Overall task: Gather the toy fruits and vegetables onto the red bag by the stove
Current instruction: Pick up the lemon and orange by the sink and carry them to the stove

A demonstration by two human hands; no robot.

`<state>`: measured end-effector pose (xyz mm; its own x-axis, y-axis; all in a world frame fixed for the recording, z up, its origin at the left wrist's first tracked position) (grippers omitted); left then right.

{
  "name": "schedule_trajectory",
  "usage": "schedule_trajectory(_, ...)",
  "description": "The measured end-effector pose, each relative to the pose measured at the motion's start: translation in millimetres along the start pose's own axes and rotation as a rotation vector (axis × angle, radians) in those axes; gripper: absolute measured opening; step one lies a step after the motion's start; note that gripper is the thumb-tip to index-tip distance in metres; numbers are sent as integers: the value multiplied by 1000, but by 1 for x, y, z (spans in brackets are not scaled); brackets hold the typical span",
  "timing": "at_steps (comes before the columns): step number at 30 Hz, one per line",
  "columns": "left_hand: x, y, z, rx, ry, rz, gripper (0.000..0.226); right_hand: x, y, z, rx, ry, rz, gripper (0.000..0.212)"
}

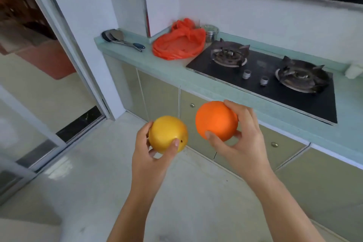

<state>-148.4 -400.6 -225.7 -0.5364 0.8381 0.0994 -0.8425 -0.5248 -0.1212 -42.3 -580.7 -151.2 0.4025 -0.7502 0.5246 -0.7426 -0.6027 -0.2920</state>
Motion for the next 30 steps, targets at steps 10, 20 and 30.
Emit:
schedule_trajectory(10, 70, -91, -39, 81, -69, 113, 56, -85, -119, 15, 24, -62, -118, 70)
schedule_trajectory(20, 70, -254, -62, 89, -109, 92, 58, -97, -273, 85, 8, -142, -52, 66)
schedule_trajectory(30, 5, -461, -44, -3, -162, -34, 69, -27, -431, 166, -79, -118, 63, 65)
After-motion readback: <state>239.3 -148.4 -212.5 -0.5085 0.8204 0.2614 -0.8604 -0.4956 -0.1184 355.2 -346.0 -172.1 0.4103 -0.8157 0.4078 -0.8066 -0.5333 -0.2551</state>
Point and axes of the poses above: each hand's wrist, its own y-axis away from the middle knuckle, its own x-axis out of the back of the hand, z = x × y, the point moved 9 cm from there along -y, towards the middle knuckle, and after that the axes turned 15 degrees about -z, right-handed, at the moved point
